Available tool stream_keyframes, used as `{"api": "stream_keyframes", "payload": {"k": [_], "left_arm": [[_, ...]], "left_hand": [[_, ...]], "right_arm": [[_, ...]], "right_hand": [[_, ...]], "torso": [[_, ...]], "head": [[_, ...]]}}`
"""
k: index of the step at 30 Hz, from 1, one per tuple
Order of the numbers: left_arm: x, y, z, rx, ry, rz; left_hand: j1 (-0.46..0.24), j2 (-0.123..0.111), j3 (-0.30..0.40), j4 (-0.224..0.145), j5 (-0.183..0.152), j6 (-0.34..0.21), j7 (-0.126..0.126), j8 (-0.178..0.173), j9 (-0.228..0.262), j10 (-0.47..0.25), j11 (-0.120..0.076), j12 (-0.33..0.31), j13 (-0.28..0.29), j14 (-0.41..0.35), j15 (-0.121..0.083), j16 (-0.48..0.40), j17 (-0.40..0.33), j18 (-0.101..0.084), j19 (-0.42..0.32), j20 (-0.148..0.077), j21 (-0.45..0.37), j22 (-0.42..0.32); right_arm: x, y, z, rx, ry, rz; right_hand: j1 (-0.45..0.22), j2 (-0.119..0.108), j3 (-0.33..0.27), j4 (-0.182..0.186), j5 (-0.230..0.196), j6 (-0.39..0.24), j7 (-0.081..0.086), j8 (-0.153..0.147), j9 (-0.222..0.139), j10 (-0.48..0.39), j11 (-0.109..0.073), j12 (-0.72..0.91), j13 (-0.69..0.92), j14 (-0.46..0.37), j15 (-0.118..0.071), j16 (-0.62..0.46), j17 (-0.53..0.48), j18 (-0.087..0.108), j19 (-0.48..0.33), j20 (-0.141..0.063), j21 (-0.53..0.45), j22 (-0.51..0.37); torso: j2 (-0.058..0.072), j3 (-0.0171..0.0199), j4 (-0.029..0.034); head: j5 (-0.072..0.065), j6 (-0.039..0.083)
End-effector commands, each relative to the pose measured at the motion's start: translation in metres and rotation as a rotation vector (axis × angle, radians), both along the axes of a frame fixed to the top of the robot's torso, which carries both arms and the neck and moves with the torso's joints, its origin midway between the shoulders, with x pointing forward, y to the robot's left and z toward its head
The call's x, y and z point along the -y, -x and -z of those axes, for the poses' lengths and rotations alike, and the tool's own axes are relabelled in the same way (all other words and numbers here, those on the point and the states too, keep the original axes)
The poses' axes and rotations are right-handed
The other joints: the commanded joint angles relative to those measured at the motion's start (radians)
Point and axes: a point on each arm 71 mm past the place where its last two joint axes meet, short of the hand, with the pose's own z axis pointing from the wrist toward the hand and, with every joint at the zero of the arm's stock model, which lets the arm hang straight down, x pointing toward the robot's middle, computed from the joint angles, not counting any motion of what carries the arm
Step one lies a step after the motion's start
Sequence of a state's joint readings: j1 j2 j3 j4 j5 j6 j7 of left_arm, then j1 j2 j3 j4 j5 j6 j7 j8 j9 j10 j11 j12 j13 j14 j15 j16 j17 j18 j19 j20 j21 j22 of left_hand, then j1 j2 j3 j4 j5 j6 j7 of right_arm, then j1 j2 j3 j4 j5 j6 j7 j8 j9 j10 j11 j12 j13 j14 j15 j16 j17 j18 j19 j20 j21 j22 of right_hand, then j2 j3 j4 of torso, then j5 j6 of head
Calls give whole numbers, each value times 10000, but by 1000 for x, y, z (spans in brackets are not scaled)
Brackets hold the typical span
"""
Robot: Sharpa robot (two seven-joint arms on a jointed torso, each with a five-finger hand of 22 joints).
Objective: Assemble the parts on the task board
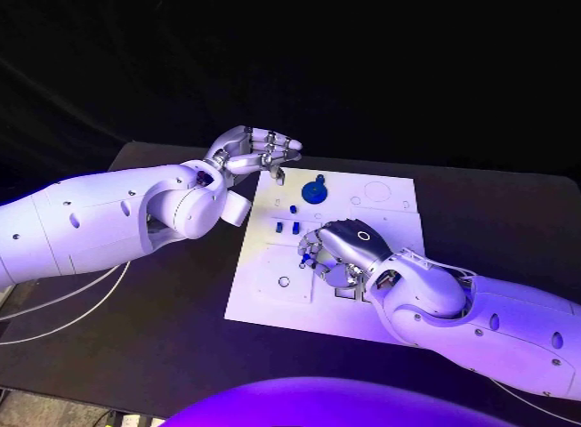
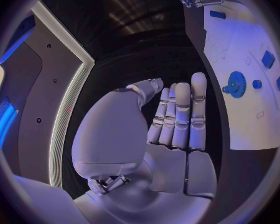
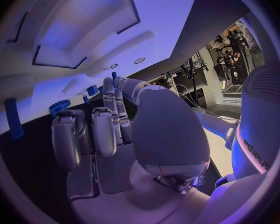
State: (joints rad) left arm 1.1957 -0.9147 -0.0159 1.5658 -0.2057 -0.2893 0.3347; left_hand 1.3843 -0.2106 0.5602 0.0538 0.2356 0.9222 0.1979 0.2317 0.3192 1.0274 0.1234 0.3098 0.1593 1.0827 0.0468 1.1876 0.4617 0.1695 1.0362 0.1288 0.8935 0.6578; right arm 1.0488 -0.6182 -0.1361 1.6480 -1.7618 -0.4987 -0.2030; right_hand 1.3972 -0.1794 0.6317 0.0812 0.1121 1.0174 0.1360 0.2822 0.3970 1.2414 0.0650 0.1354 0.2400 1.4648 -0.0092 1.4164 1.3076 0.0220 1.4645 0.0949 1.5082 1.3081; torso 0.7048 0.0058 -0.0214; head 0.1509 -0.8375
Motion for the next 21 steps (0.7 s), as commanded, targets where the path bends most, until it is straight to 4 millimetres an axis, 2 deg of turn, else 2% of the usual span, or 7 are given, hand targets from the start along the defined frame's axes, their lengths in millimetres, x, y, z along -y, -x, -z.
{"api": "stream_keyframes", "payload": {"k": [1, 8, 21], "left_arm": [[3, 1, -1, 4, 118, 186], [3, 1, -1, 7, 119, 186], [3, 1, -1, 19, 124, 187]], "left_hand": [[-48, 84, -13, -23, 19, -85, -17, -31, -7, -60, 23, 66, 5, -93, -4, -47, -9, 144, -40, 40, -52, -14], [-48, 84, -13, -23, 19, -85, -17, -31, -7, -60, 23, 66, 5, -93, -4, -47, -9, 144, -40, 40, -52, -14], [-87, 97, -32, -3, 11, -83, -13, -22, -4, -76, 28, 101, 15, -101, 2, -30, -15, 145, -43, 50, -62, -19]], "right_arm": [[-2, 1, 2, 11, 199, -174], [-2, 2, 4, -41, 268, -207], [-3, 1, 9, -145, 403, -172]], "right_hand": [[-107, -7, 19, -65, 51, 69, -3, 9, 9, 18, -29, -43, 7, 504, -60, -61, 42, -71, 795, -67, -10, 2348], [-107, -7, 19, -65, 51, 69, -3, 9, 9, 18, -29, -43, 7, 504, -60, -61, 42, -71, 795, -67, -10, 2348], [-140, -8, 13, -65, 35, 64, -1, 6, 13, 23, -27, -53, 10, 505, -57, -56, 48, -71, 797, -66, -7, 2350]], "torso": [[-2, 0, -14], [2, 5, 2], [2, 12, -11]], "head": [[7, -28], [20, -71], [71, -128]]}}
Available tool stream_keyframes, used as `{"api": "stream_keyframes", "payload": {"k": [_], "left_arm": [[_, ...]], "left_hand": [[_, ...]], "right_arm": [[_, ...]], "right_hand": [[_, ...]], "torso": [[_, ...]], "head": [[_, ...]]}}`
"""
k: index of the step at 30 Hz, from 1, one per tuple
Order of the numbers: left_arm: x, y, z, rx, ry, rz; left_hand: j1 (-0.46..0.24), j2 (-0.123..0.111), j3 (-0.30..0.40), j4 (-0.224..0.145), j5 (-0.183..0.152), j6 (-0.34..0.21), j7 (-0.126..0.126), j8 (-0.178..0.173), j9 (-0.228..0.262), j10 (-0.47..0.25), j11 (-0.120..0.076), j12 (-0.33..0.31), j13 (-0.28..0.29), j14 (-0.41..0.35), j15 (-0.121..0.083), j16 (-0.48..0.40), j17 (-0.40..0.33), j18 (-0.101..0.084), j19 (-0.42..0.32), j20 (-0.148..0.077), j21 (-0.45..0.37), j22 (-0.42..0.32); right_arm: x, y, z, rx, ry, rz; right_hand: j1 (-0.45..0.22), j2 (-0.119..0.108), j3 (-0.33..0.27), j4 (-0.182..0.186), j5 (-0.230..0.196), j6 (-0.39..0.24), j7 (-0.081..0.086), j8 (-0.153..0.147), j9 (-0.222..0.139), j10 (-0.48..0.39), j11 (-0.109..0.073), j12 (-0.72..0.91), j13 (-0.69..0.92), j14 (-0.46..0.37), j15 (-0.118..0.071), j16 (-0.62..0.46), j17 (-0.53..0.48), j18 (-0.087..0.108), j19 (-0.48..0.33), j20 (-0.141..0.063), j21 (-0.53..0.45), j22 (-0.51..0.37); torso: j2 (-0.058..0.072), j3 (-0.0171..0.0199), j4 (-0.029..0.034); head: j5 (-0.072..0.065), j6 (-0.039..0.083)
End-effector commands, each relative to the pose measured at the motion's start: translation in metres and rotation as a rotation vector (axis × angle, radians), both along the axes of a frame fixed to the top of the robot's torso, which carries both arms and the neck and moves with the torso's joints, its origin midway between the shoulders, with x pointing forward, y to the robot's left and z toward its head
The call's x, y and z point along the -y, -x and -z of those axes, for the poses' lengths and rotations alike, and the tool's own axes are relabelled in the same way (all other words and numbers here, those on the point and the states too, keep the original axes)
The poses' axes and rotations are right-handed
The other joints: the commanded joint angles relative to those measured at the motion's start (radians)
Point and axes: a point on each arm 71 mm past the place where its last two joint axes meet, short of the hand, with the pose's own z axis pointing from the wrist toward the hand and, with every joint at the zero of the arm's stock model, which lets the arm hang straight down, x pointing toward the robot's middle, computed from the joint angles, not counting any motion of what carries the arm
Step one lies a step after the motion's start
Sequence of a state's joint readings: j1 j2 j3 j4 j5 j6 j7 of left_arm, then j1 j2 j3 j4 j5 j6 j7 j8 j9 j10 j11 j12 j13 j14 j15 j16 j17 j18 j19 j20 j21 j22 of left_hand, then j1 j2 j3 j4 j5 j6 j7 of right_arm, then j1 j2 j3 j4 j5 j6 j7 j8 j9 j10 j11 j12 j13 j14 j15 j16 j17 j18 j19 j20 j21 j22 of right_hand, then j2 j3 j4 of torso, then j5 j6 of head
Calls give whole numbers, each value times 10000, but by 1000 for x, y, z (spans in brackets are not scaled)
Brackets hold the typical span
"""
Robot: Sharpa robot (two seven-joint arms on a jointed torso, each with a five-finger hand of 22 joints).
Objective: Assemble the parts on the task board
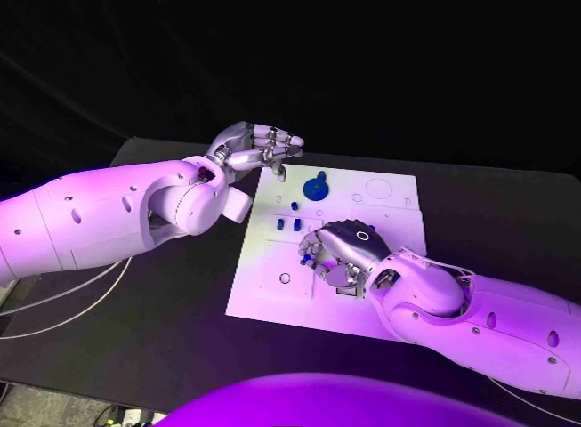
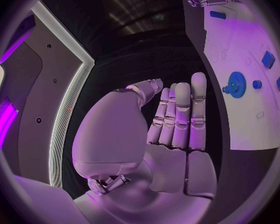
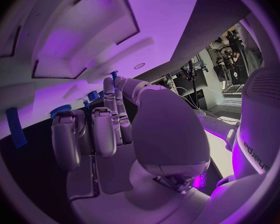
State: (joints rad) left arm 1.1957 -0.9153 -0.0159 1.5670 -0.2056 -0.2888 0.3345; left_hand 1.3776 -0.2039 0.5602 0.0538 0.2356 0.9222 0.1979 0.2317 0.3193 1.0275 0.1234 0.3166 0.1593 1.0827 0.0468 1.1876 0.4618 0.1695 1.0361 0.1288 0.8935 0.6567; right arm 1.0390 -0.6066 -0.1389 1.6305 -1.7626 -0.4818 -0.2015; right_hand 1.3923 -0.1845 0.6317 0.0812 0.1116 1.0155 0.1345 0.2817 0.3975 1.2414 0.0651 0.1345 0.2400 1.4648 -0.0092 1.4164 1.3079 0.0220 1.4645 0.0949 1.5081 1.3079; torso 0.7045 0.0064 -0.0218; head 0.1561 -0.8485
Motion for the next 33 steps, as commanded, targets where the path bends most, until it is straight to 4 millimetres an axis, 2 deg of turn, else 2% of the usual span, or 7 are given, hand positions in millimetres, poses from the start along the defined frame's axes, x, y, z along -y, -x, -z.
{"api": "stream_keyframes", "payload": {"k": [1, 22, 30, 32, 33], "left_arm": [[3, 1, -1, 21, 122, 179], [3, 1, -2, 5, 116, 184], [3, 1, -2, 5, 108, 167], [3, 1, -2, 2, 106, 164], [2, 1, -2, 0, 103, 161]], "left_hand": [[-21, 30, -31, -3, 11, -83, -12, -22, -4, -76, 28, 32, 15, -101, 3, -30, -16, 145, -43, 50, -62, -9], [-21, 30, -31, -3, 11, -83, -12, -22, -4, -76, 28, 32, 15, -101, 3, -30, -16, 145, -43, 50, -62, -9], [-21, 30, -31, -3, 11, -83, -12, -22, -4, -76, 28, 32, 15, -101, 3, -30, -16, 145, -43, 50, -62, -9], [-21, 30, -31, -3, 11, -83, -12, -22, -4, -76, 28, 32, 15, -101, 3, -30, -16, 145, -43, 50, -62, -9], [-21, 30, -31, -3, 11, -83, -12, -22, -4, -76, 28, 32, 15, -101, 3, -30, -16, 145, -43, 50, -62, -9]], "right_arm": [[-1, 1, 2, 17, 215, -139], [-8, 1, 9, -142, 849, -217], [-8, 1, 10, -183, 783, -207], [-7, 1, 10, -132, 687, -162], [-5, 0, 9, -84, 588, -123]], "right_hand": [[-91, 42, 13, -65, 40, 83, 14, 11, 7, 22, -28, -44, 10, 506, -57, -56, 46, -72, 797, -66, -7, 2352], [-170, 33, -2, -73, -60, 58, 14, -3, 16, 22, -25, -81, 16, 501, -53, -66, 27, -66, 787, -62, -30, 2344], [-249, 0, -16, -72, -131, 7, 26, -36, 12, 1, -12, -125, 17, 487, -46, -102, -32, -56, 769, -58, -76, 2325], [-316, -34, 10, -73, -131, -157, 87, -140, -23, -111, 34, -218, -1, 470, -12, -140, -89, -39, 737, -40, -153, 2294], [-395, -107, 75, -66, -114, -547, 246, -382, -124, -387, 165, -399, -60, 408, 86, -268, -271, 10, 641, 16, -380, 2199]], "torso": [[5, 5, -7], [4, -3, 3], [0, -8, -5], [-1, -6, -3], [-4, -4, -1]], "head": [[20, -18], [9, -61], [-57, -62], [-61, -63], [-63, -65]]}}
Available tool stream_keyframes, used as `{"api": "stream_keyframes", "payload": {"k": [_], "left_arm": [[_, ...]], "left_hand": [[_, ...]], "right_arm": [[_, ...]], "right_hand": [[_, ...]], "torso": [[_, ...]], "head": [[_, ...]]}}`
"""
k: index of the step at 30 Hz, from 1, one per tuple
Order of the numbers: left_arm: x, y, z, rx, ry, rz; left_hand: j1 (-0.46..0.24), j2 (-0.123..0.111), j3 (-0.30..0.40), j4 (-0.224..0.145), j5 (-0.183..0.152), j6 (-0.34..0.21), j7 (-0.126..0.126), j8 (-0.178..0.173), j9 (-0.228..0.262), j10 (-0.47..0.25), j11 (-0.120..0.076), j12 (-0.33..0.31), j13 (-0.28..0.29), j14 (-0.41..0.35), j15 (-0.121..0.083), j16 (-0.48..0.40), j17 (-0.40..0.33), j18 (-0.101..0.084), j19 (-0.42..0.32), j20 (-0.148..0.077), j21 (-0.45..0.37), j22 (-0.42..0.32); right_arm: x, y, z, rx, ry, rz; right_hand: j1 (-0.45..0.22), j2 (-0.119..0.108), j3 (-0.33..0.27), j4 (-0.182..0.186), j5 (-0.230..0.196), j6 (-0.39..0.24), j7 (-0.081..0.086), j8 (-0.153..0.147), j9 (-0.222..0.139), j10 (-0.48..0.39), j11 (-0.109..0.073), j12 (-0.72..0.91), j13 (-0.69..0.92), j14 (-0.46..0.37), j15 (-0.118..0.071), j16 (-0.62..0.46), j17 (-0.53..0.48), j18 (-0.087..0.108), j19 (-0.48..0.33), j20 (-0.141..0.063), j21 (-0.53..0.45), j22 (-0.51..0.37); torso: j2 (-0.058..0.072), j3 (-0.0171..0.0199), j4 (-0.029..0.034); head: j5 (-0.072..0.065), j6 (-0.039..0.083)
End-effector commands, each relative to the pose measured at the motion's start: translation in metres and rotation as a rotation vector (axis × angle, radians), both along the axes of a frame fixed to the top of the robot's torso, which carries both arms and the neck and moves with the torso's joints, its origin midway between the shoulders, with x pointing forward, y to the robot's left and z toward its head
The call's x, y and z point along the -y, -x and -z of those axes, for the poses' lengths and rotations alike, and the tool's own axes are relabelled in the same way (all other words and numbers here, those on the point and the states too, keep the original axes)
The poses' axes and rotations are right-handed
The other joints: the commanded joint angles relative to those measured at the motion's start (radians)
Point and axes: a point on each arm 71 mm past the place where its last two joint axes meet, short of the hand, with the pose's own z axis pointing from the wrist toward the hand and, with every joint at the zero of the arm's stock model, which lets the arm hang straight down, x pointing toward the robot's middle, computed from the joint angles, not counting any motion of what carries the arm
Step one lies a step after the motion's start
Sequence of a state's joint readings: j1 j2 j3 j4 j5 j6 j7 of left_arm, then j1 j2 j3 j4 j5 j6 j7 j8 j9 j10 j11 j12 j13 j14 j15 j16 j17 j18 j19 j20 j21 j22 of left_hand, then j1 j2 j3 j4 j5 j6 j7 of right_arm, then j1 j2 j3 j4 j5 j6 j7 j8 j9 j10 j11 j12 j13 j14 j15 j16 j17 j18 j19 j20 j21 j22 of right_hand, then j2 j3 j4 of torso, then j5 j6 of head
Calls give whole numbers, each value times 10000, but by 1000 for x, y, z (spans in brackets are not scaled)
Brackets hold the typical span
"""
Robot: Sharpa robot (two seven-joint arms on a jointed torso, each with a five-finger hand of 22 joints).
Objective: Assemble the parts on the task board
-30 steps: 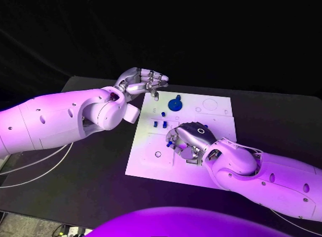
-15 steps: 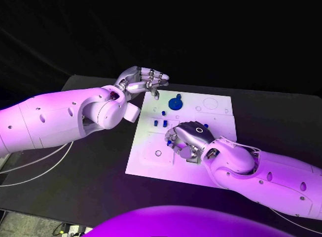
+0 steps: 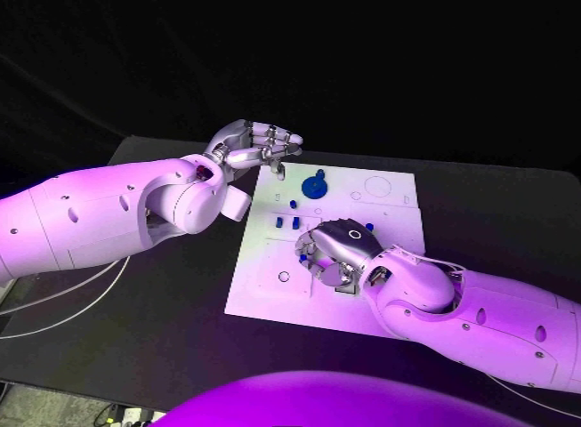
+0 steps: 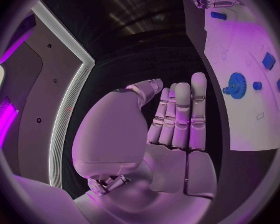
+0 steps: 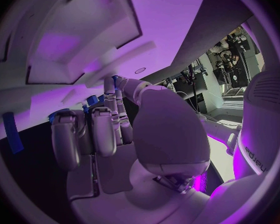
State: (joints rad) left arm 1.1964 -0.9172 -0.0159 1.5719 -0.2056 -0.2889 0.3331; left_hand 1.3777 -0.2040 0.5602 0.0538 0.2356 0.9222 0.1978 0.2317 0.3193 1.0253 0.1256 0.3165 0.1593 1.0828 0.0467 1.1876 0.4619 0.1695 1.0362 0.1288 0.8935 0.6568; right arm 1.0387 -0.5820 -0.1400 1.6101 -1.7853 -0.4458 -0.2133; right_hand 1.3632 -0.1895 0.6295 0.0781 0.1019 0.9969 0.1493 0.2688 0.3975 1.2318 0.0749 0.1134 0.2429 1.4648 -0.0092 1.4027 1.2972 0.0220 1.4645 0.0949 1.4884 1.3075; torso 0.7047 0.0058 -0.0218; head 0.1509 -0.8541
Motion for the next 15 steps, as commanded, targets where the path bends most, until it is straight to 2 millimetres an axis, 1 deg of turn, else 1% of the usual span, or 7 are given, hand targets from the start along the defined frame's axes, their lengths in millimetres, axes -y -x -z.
{"api": "stream_keyframes", "payload": {"k": [1, 2, 3, 4, 5, 7, 15], "left_arm": [[2, 1, -1, 4, 95, 133], [2, 1, -1, 2, 94, 132], [2, 1, -1, 0, 92, 129], [1, 1, -1, -1, 90, 127], [1, 1, -1, -3, 89, 124], [1, 1, -1, -4, 86, 117], [-1, 1, -1, -2, 78, 95]], "left_hand": [[-21, 31, -31, -3, 11, -83, -12, -22, -5, -55, 6, 33, 14, -101, 3, -30, -17, 146, -43, 50, -62, -10], [-21, 31, -31, -3, 11, -83, -12, -22, -5, -55, 6, 33, 14, -101, 3, -30, -17, 146, -43, 50, -62, -10], [-21, 31, -31, -3, 11, -83, -12, -22, -5, -55, 6, 33, 14, -101, 3, -30, -17, 146, -43, 50, -62, -10], [-21, 31, -31, -3, 11, -83, -12, -22, -5, -55, 6, 33, 14, -101, 3, -30, -17, 146, -43, 50, -62, -10], [-21, 31, -31, -3, 11, -83, -12, -22, -5, -55, 6, 33, 14, -101, 3, -30, -17, 146, -43, 50, -62, -10], [-21, 31, -31, -3, 11, -83, -12, -22, -5, -55, 6, 33, 14, -101, 3, -30, -17, 146, -43, 50, -62, -10], [-41, 46, -46, 3, 9, -92, -16, -14, -2, -87, 4, 77, 25, -111, 5, -6, -27, 150, -44, 59, -78, -18]], "right_arm": [[3, 1, 5, -49, 91, 30], [4, 1, 4, -3, -2, 57], [5, 1, 3, 50, -108, 81], [6, 1, 3, 84, -179, 93], [7, 1, 2, 112, -244, 106], [10, 2, 0, 189, -427, 150], [33, 5, -13, 144, -1048, 391]], "right_hand": [[-165, -122, 131, -27, -37, -549, 188, -381, -179, -466, 159, -301, -129, 359, 158, -228, -297, 60, 544, 68, -415, 2105], [-176, -136, 137, -26, -42, -577, 202, -401, -187, -494, 176, -320, -135, 352, 170, -240, -313, 67, 529, 78, -450, 2090], [-326, -301, 138, 23, -250, -971, 378, -676, -306, -848, 334, -490, -226, 258, 305, -399, -530, 163, 332, 172, -917, 1891], [-397, -427, 135, 36, -433, -1211, 407, -863, -391, -1134, 421, -516, -309, 149, 384, -560, -749, 259, 139, 252, -1369, 1697], [-410, -468, 137, 33, -444, -1273, 379, -921, -419, -1275, 429, -502, -353, 74, 397, -666, -891, 307, 48, 284, -1585, 1603], [-423, -532, 117, 17, -444, -1297, 300, -979, -450, -1504, 402, -464, -433, -70, 383, -884, -1194, 394, -110, 323, -1969, 1432], [-472, -616, 32, 21, -401, -1237, 286, -976, -455, -1544, 393, -398, -466, -92, 376, -927, -1261, 402, -118, 334, -2021, 1404]], "torso": [[-9, 1, -3], [-11, 4, -5], [-11, 4, -5], [-9, 8, -6], [-7, 9, -4], [-9, 12, 1], [-20, 9, -8]], "head": [[-13, -9], [-11, -8], [-11, -8], [-11, -3], [-11, -1], [-10, 10], [-73, 82]]}}
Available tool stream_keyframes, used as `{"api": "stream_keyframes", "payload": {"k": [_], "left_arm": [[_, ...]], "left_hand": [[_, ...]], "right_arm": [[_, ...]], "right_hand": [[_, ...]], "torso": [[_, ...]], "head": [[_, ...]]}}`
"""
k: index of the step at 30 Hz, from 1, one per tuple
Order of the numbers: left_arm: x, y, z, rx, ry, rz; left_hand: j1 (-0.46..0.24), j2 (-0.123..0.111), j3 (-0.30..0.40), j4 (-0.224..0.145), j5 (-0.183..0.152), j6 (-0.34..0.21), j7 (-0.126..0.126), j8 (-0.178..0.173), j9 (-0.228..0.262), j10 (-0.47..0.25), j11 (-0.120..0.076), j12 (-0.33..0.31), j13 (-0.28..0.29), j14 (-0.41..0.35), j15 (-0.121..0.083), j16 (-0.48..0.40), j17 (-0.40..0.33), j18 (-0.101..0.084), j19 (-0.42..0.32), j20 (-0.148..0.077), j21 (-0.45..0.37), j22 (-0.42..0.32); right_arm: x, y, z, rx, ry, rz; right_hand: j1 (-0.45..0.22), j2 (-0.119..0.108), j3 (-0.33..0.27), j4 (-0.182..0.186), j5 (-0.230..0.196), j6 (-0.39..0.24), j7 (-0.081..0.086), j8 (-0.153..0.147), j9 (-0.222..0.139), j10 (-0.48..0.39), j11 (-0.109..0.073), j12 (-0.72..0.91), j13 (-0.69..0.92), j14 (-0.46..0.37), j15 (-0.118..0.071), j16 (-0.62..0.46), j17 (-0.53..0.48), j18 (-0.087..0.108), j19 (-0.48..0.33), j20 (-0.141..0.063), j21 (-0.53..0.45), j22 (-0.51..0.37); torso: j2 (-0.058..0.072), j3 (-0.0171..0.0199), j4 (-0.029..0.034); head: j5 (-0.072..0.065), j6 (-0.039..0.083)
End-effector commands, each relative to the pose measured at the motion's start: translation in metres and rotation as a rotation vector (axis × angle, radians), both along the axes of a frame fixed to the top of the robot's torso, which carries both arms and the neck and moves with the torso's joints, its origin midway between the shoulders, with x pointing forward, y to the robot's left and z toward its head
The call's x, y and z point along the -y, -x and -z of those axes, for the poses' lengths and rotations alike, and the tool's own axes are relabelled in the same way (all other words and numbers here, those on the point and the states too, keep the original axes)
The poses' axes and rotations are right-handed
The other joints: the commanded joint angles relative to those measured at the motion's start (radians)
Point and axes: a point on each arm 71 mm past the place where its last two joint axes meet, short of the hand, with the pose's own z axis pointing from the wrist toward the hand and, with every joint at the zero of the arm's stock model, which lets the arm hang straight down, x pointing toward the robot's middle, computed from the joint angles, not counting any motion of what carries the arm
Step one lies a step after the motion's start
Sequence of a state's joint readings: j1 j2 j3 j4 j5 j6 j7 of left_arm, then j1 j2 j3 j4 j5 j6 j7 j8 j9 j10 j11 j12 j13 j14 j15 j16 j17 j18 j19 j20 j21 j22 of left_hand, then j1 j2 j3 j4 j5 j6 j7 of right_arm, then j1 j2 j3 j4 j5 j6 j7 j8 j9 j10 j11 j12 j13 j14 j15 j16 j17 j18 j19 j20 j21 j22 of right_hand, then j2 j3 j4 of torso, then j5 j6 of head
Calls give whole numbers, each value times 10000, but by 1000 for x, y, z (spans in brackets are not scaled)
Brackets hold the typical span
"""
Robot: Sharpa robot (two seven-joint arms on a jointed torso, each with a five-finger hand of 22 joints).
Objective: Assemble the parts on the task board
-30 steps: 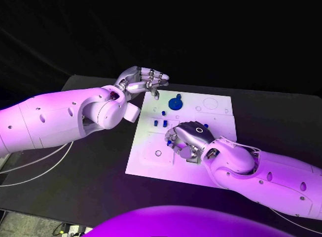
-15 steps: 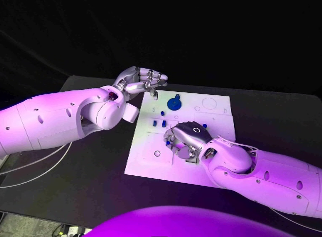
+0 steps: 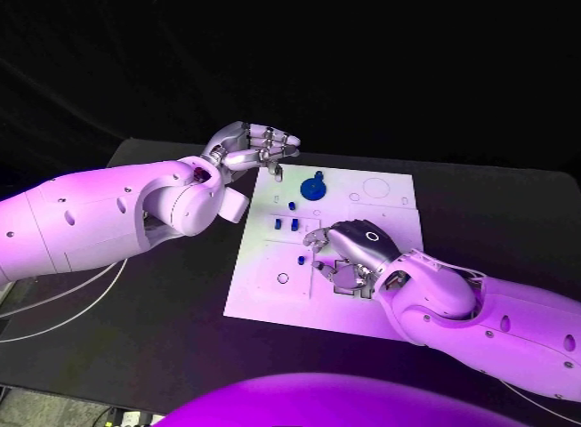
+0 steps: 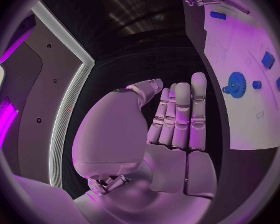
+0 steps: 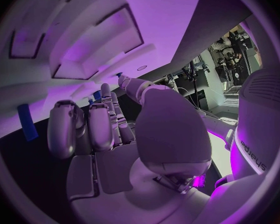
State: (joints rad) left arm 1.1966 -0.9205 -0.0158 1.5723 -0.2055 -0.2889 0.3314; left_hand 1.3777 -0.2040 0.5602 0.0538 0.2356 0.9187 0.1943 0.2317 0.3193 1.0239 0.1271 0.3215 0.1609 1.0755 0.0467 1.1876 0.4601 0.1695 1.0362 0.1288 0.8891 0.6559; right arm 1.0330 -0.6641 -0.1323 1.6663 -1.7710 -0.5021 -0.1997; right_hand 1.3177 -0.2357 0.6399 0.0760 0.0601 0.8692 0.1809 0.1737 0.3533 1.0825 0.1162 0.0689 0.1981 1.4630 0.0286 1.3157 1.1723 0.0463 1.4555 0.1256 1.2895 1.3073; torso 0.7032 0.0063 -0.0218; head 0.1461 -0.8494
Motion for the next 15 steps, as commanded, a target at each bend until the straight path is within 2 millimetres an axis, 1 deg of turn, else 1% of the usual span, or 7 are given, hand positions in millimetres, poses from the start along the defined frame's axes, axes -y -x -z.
{"api": "stream_keyframes", "payload": {"k": [1, 2, 4, 8, 11, 13, 15], "left_arm": [[0, 1, -1, 12, 90, 112], [0, 1, -1, 12, 87, 103], [-1, 1, -1, 12, 79, 85], [-3, 1, -1, 10, 77, 83], [-3, 1, -1, 13, 96, 135], [-2, 1, -1, 17, 109, 170], [-2, 1, -1, 19, 120, 197]], "left_hand": [[-41, 46, -46, 3, 9, -57, 19, -14, -2, -72, -11, 28, 9, -39, 5, -6, -9, 149, -44, 59, -34, -8], [-41, 46, -46, 3, 9, -57, 19, -14, -2, -72, -11, 28, 9, -39, 5, -6, -9, 149, -44, 59, -34, -8], [-41, 46, -46, 3, 9, -57, 19, -14, -2, -72, -11, 28, 9, -39, 5, -6, -9, 149, -44, 59, -34, -8], [-44, 57, -44, 7, 10, -56, 19, -12, -1, -74, -11, 37, 11, -39, 5, -2, -10, 150, -43, 60, -36, -9], [-46, 60, -45, 7, 10, -55, 19, -10, 0, -75, -12, 43, 13, -39, 5, 1, -11, 150, -42, 61, -37, -10], [-53, 56, -51, 10, 8, -56, 19, -9, 0, -76, -11, 47, 14, -39, 6, 4, -11, 150, -42, 62, -38, -11], [-82, 52, -69, 27, 1, -56, 20, -6, 2, -81, -9, 61, 18, -40, 10, 11, -14, 149, -42, 65, -44, -14]], "right_arm": [[11, 1, -10, 49, -615, 81], [16, 1, -14, 91, -706, 132], [26, 0, -23, 224, -849, 232], [46, -9, -42, 247, -877, 566], [63, -21, -52, -192, -361, 995], [71, -27, -56, -381, -51, 1175], [79, -33, -59, -561, 295, 1314]], "right_hand": [[-93, -214, -193, 73, 246, 68, -19, -27, -17, -70, -11, 88, -38, -79, -10, -70, -38, 158, -22, 29, -48, 1394], [-142, -228, -308, 104, 512, 103, -36, -23, -16, -81, -27, 127, -55, -85, -9, -87, -70, 162, -21, 22, -75, 1378], [-140, -187, -381, 122, 598, 217, -32, 24, 1, -47, -31, 188, -61, -76, -15, -88, -86, 158, -5, 17, -68, 1379], [-96, -129, -430, 125, 630, 360, -71, 81, 20, 60, -67, 292, -61, -9, -40, 11, 32, 137, 49, -2, 21, 1415], [-234, -173, -606, 232, 521, 348, -109, 51, 4, 42, -93, 324, -92, 11, -59, 33, 40, 139, 56, -23, -1, 1405], [-444, -270, -1054, 412, 606, 224, -117, -38, -35, -241, -94, 247, -178, 12, -65, 47, 40, 183, -15, -36, -234, 1300], [-392, -242, -1361, 464, 591, 172, -146, -81, -54, -332, -124, 273, -210, 49, -87, 118, 123, 198, -22, -52, -315, 1261]], "torso": [[-5, 5, -19], [-4, 5, -25], [1, 3, -46], [-2, 8, -37], [-18, 6, -55], [-19, -2, -46], [-22, -11, -53]], "head": [[-24, 37], [-25, 36], [-101, 92], [-235, 156], [-290, 234], [-329, 262], [-379, 279]]}}
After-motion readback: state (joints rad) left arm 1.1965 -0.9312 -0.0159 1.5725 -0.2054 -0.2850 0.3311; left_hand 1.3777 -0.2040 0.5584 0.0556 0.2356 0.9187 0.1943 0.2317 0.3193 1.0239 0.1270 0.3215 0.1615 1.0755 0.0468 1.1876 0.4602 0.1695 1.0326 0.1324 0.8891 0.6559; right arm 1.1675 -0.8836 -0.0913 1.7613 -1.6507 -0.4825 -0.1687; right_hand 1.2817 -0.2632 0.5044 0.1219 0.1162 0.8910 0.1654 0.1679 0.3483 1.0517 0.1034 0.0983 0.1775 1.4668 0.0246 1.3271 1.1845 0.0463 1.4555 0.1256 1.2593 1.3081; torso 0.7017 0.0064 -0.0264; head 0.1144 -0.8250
